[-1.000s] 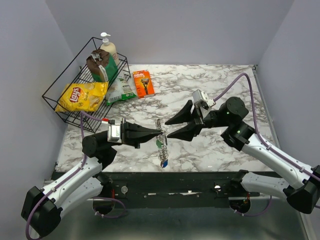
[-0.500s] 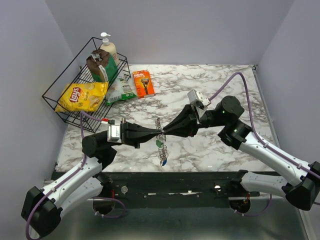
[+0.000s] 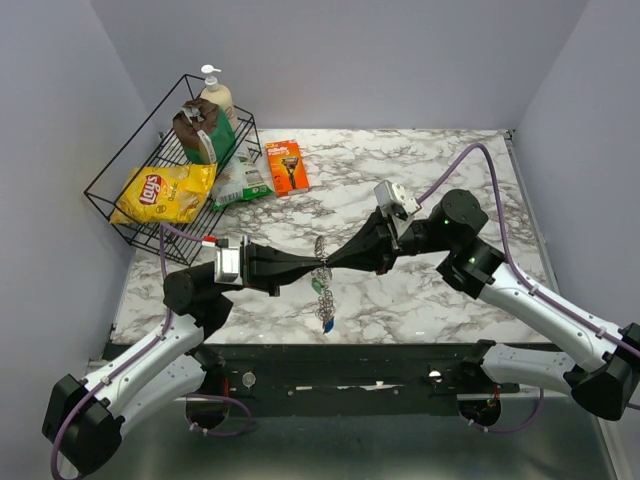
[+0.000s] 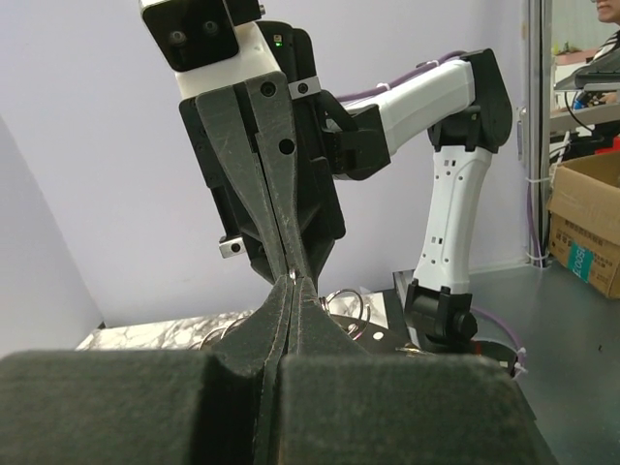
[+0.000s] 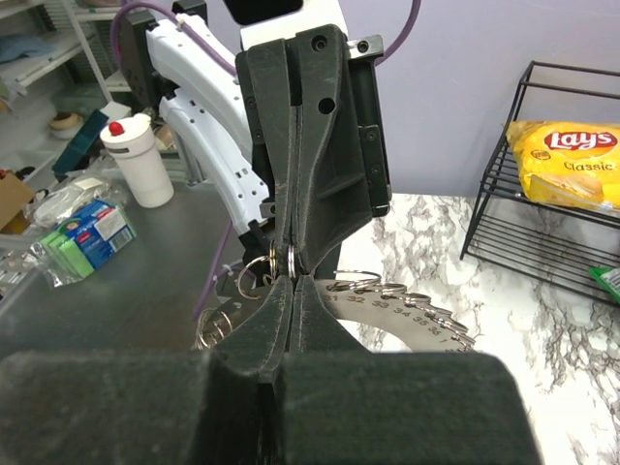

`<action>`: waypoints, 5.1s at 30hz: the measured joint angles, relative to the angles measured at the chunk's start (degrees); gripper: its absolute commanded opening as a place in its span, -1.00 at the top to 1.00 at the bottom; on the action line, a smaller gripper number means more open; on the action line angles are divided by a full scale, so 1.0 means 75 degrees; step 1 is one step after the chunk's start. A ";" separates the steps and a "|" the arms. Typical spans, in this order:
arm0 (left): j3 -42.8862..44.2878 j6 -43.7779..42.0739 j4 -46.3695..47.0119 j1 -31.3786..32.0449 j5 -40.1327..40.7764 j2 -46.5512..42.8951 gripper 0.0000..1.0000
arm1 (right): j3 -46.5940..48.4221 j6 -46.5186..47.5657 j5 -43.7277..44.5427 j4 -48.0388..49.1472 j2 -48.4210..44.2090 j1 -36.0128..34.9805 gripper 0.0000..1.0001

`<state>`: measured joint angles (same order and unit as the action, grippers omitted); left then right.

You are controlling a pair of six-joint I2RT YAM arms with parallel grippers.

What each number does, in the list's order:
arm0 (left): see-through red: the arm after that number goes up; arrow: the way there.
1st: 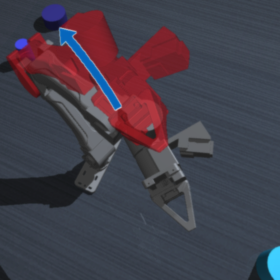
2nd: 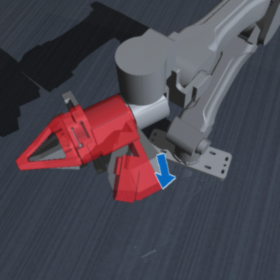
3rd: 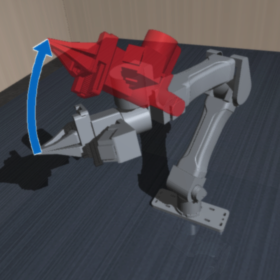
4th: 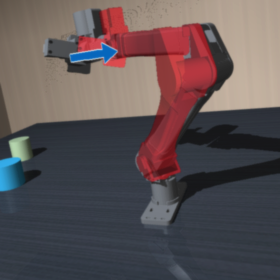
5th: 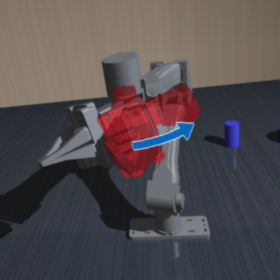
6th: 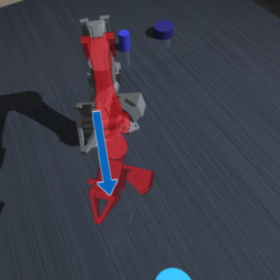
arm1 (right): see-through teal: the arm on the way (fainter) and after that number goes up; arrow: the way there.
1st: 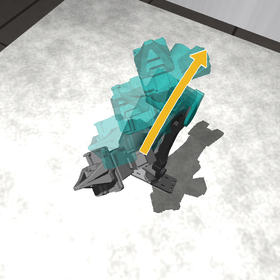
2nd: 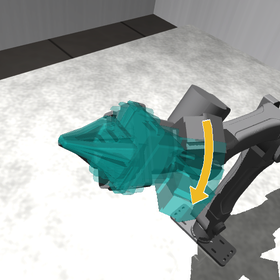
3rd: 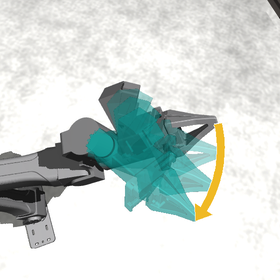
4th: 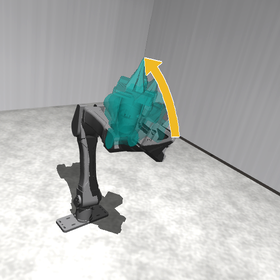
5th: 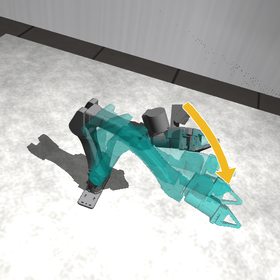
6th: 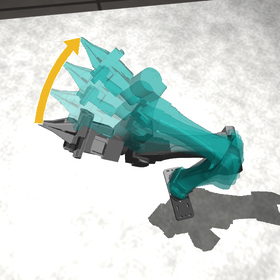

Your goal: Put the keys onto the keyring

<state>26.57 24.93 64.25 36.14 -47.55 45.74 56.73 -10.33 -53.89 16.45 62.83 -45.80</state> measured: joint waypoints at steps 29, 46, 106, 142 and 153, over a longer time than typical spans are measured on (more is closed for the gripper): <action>0.3474 -0.3494 -0.7950 0.0015 0.0291 -0.0289 -0.33 | 0.2480 0.2602 0.1355 -0.5158 0.1177 0.0000 0.99; 0.5225 -0.5147 -1.1905 0.0015 0.0551 0.1294 0.04 | 0.3649 0.3605 0.2401 -0.7933 0.1947 0.0000 0.99; 0.1556 -0.2745 -0.6414 0.0038 0.0087 0.0297 1.00 | 0.2273 0.2981 0.3075 -0.5811 0.0224 0.0017 -0.35; -0.0283 -0.0574 -0.0420 0.0044 0.0303 -0.0052 1.00 | 0.1483 0.2302 -0.0557 -0.4100 0.0067 0.0431 0.27; -0.0221 -0.0583 -0.0548 0.0044 0.0219 -0.0038 1.00 | 0.1483 0.1970 -0.0577 -0.3736 0.0125 0.0434 0.55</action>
<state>24.91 20.56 60.14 36.47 -45.91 45.45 67.85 4.45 -58.22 -11.57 63.77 -42.54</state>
